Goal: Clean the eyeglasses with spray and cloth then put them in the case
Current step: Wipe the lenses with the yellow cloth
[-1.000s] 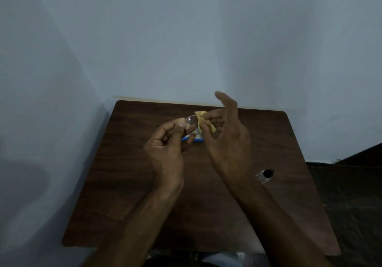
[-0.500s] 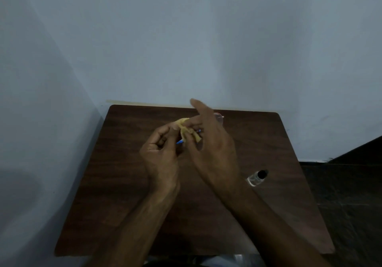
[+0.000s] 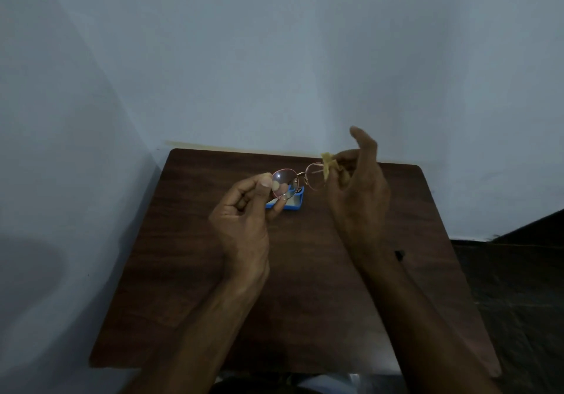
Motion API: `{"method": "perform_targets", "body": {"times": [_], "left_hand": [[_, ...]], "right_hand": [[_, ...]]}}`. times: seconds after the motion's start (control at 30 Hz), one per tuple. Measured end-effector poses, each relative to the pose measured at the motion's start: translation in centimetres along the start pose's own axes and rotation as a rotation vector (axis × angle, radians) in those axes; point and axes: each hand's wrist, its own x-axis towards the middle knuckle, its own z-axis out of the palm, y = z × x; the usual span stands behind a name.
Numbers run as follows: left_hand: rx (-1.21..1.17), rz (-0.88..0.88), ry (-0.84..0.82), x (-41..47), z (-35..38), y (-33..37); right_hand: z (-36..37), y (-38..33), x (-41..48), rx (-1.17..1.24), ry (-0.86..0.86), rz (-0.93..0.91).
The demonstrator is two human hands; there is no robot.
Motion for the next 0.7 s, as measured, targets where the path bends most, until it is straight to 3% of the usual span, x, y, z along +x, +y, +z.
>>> {"method": "perform_targets", "body": {"times": [0.17, 0.33, 0.5, 0.63, 0.7], "left_hand": [[-0.003, -0.019, 0.038, 0.5, -0.3, 0.2], [-0.042, -0.04, 0.034, 0.7, -0.3, 0.2], [-0.056, -0.065, 0.049, 1.3, -0.6, 0.4], [-0.058, -0.073, 0.036, 1.3, -0.7, 0.3], [-0.056, -0.08, 0.044, 1.5, -0.7, 0.3]], "right_hand": [[0.6, -1.1, -2.3, 0.056, -0.199, -0.147], [0.9, 0.5, -0.4, -0.055, -0.048, -0.136], [1.3, -0.3, -1.8, -0.048, -0.185, -0.272], [0.9, 1.1, 0.1, -0.076, -0.034, -0.125], [1.0, 0.2, 0.3, -0.09, -0.055, -0.178]]}}
